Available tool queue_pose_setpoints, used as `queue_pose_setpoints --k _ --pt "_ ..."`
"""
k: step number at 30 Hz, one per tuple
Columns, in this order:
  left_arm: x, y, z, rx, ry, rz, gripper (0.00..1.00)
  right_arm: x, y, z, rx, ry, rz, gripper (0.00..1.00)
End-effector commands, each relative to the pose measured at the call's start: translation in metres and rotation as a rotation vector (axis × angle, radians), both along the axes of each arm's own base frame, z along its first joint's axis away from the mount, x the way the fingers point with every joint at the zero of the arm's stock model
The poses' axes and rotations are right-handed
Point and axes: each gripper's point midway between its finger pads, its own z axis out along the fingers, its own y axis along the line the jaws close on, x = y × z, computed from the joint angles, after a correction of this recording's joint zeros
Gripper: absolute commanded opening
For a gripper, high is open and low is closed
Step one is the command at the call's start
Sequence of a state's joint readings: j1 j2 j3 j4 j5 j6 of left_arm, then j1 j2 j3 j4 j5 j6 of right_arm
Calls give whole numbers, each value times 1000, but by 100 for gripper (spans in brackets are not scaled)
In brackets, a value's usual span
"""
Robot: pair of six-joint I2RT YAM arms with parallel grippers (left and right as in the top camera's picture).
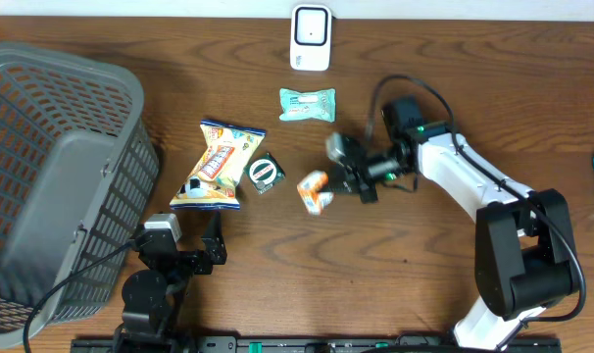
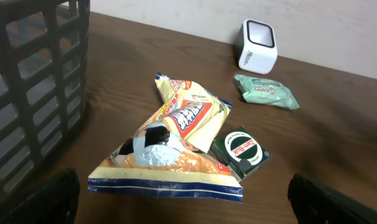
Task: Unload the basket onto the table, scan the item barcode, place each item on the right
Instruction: 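Raise the tissue pack to the scanner with the right gripper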
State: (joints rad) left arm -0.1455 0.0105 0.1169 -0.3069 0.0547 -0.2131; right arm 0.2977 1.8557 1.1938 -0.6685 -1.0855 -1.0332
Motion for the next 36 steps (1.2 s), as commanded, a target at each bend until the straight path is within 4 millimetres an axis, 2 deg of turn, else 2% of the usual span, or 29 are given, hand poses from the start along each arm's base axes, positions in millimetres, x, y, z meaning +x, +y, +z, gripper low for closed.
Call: queue_pose_setpoints --k 1,9,13,18,21,30,33,36 --pt "-1 0 -12 0 34 -3 98 47 -13 -17 -285 31 -283 1" --pt "-1 0 -12 0 34 -3 98 145 -23 16 -462 -401 -592 1" --pt "-1 0 -12 0 34 -3 98 177 -22 37 -520 -648 -668 1" --pt "-1 0 -12 0 34 -3 98 213 -26 51 -531 -815 -768 1" --pt "-1 0 -12 0 34 -3 98 237 -21 53 -518 -847 -790 1" --pt "-1 0 -12 0 34 -3 98 324 -1 49 -549 -936 -866 1" --pt "-1 0 -12 0 34 -3 98 346 -1 40 -601 -960 -886 1" --pt "-1 0 -12 0 34 -3 98 358 0 29 -640 -970 -883 1"
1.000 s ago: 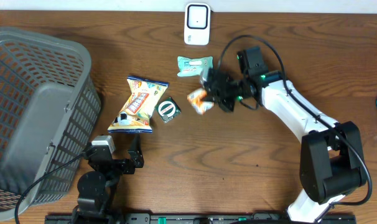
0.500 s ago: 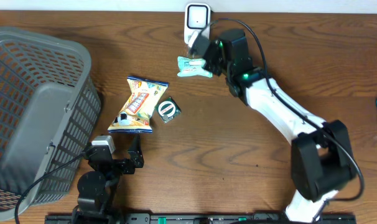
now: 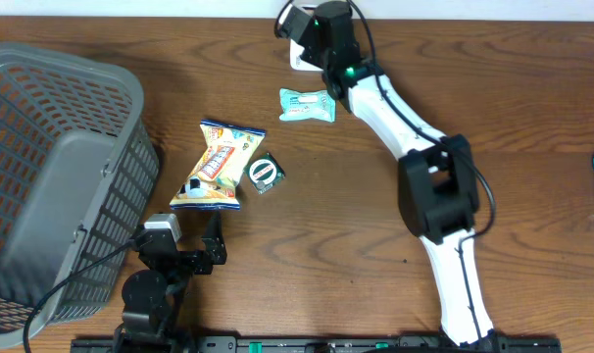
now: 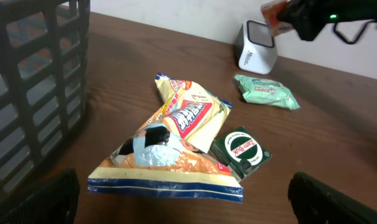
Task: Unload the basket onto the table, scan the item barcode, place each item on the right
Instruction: 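Raise the tissue pack to the scanner with the right gripper, then carry the tissue pack right and drop it at the table edge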
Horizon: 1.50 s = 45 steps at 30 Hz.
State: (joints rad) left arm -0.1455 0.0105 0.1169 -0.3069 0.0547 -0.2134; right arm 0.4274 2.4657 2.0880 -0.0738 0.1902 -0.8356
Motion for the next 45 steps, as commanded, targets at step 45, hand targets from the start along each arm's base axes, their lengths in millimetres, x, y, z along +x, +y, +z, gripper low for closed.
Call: queue_pose_setpoints --k 45 --pt "-1 0 -12 0 34 -3 98 -152 -549 -33 48 417 -1429 4"
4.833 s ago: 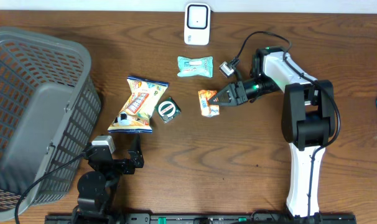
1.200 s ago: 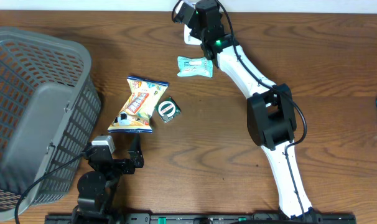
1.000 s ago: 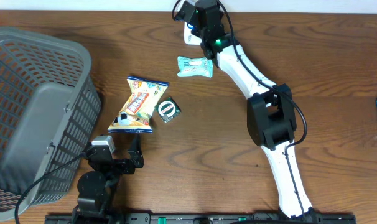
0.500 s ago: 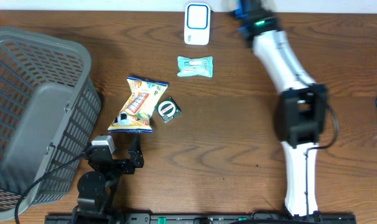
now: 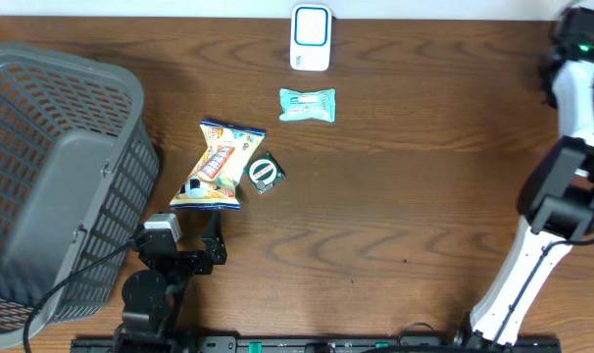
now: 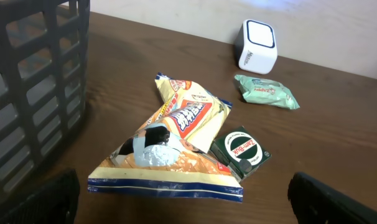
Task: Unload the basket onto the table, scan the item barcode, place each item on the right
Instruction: 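Carry the tissue pack right and drop it at the table edge, then grasp the mint-green wipes pack near the scanner with the right gripper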
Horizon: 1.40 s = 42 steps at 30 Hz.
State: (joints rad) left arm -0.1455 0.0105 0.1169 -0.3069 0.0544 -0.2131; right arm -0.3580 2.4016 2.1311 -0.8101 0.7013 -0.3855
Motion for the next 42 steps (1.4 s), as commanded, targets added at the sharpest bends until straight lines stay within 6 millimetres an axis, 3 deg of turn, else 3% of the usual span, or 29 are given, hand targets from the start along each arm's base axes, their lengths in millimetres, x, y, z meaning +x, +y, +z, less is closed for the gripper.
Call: queue_pose_setpoints --k 1,2,3,5,9,12,15,18,21,24,28,34,42 --pt "-1 0 -12 -1 34 -3 98 1 7 1 71 -91 -44 7" --pt "-1 0 -12 -1 34 -3 98 -2 4 1 71 -103 -70 16" --pt "-1 0 -12 -1 34 -3 98 -6 1 1 66 -116 -102 36" --pt "-1 0 -12 -1 34 -3 98 -12 -5 4 52 -150 -166 99" --pt "-1 0 -12 -1 34 -3 98 -16 2 12 89 -240 -250 99" --pt "-1 0 -12 -1 34 -3 98 -3 37 19 260 -306 -208 99" --pt "-1 0 -12 -1 34 -3 98 21 103 28 562 -370 -66 99" --pt "-1 0 -12 -1 34 -3 98 37 189 43 928 -406 63 99" --pt "-1 0 -12 -1 34 -3 98 43 264 56 1264 -408 93 99" --pt "-1 0 -12 -1 34 -3 98 40 335 55 1497 -327 81 99" --pt "-1 0 -12 -1 34 -3 98 31 402 20 1496 -195 -4 99" --pt "-1 0 -12 -1 34 -3 98 17 469 -34 1287 -155 -264 99" --pt "-1 0 -12 -1 34 -3 98 28 529 -35 1089 -345 -119 99"
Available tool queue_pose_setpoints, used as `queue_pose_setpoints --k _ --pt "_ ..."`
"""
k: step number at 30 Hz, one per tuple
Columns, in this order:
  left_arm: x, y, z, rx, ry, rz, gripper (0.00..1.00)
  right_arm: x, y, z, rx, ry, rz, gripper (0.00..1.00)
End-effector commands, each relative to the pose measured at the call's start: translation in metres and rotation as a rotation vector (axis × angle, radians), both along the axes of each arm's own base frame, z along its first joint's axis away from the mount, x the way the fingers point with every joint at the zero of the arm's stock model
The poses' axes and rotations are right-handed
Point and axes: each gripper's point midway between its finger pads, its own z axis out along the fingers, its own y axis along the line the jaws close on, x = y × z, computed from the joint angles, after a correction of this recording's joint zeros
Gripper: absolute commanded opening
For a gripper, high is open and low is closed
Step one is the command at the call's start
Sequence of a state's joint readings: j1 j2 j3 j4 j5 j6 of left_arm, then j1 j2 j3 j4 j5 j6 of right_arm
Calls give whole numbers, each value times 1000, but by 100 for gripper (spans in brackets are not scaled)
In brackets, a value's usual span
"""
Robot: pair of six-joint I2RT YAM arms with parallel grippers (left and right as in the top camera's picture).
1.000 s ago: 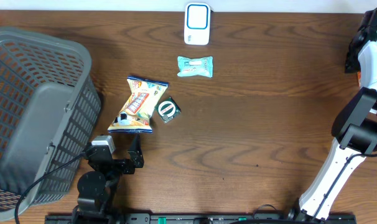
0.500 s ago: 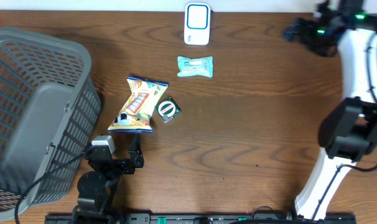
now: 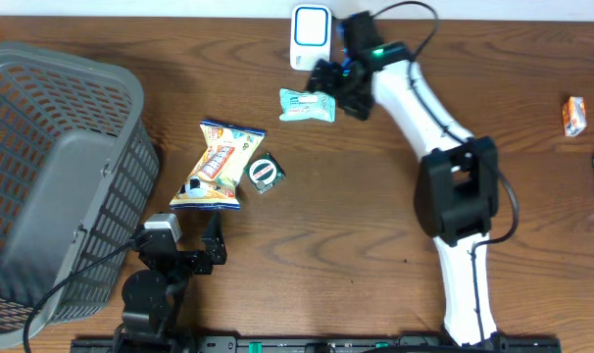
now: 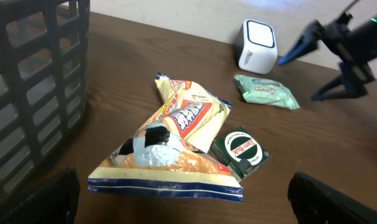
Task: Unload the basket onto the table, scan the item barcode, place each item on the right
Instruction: 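Grasp the mint-green wipes pack near the scanner with the right gripper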
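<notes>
The white scanner (image 3: 310, 37) stands at the table's far edge, also seen in the left wrist view (image 4: 257, 46). A mint-green packet (image 3: 307, 104) (image 4: 266, 91) lies just in front of it. My right gripper (image 3: 336, 85) (image 4: 322, 65) hovers open right beside the packet's right end, nothing between its fingers. A small orange box (image 3: 573, 115) lies at the far right. My left gripper (image 4: 188, 211) rests open at the near edge, short of the snack bag (image 3: 219, 165) (image 4: 170, 149).
A small dark green box (image 3: 265, 174) (image 4: 241, 152) lies against the snack bag's right side. A grey mesh basket (image 3: 52, 176) fills the left side. A blue bottle shows at the right edge.
My right arm has come from the far right corner back to the scanner area, and its gripper now hangs open by the mint-green packet. The orange box lies at the far right. Left arm unchanged.
My right gripper first held the orange box over the middle of the table. Then it held it up at the scanner. Later the arm was stretched to the far right corner. Now the box lies there and the gripper is open beside the mint-green packet.
</notes>
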State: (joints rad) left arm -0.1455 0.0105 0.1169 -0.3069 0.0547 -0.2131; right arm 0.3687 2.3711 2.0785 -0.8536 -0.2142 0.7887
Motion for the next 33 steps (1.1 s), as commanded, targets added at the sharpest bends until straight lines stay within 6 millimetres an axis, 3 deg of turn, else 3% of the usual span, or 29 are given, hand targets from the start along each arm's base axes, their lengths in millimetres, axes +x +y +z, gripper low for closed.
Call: queue_pose_setpoints --k 1,6,13,26,28,33 --pt "-1 0 -12 0 34 -3 98 6 -6 2 -134 -64 -124 99" --pt "-1 0 -12 0 34 -3 98 0 3 -11 -181 -57 -204 99" --pt "-1 0 -12 0 34 -3 98 -1 11 -28 -90 18 -462 99" --pt "-1 0 -12 0 34 -3 98 13 38 -59 50 49 -529 99" --pt "-1 0 -12 0 34 -3 98 10 37 -62 39 60 -522 94" --pt "-1 0 -12 0 34 -3 98 8 33 -63 -26 29 -411 69"
